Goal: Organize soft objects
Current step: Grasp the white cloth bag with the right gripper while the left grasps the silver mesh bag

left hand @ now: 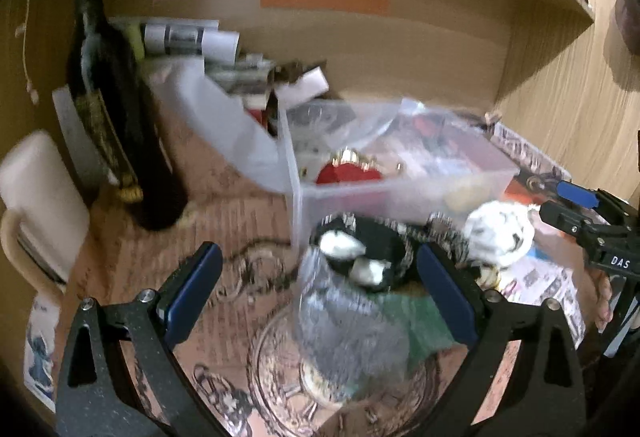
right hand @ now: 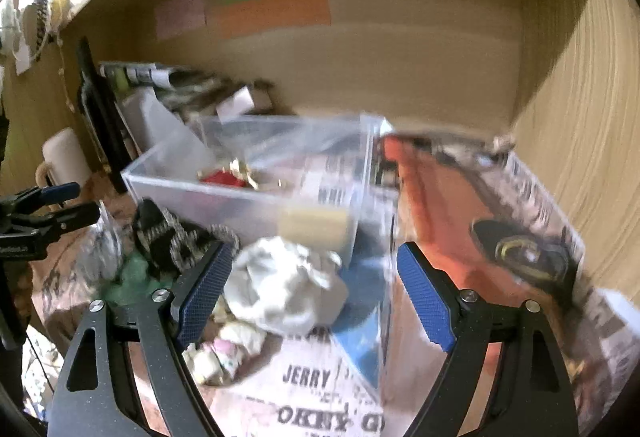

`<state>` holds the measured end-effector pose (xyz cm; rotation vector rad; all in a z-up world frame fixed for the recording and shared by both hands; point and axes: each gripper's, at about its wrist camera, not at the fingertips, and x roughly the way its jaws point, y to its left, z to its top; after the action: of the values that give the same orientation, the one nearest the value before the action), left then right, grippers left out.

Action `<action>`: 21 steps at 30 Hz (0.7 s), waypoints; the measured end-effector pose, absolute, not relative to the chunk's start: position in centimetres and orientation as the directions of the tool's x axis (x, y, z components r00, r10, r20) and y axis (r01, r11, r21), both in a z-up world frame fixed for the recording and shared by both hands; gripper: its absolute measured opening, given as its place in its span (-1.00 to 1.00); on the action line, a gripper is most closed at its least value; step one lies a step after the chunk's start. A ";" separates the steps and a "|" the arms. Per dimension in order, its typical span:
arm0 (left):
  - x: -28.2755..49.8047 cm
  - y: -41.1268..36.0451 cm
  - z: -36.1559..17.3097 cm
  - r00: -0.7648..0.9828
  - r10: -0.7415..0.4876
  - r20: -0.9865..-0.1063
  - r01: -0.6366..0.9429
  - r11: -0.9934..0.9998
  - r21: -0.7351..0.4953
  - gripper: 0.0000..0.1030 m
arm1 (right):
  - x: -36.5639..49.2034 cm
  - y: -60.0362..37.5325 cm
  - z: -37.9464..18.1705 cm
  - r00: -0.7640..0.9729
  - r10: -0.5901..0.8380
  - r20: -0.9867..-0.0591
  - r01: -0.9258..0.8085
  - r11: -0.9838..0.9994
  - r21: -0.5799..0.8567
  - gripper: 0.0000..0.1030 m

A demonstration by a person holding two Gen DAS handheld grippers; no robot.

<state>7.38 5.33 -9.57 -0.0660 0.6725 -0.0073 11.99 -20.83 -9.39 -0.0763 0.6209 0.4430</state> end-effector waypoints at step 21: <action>6.2 5.1 -13.4 0.740 -0.121 -0.662 0.011 0.986 -0.168 -0.03 | 13.1 -19.5 -12.9 0.628 0.421 -0.654 -0.445 0.884 0.142 -0.39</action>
<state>6.25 5.13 -13.38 -0.1569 0.7348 -0.0731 13.13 -19.47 -12.90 -0.0346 0.7406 0.4969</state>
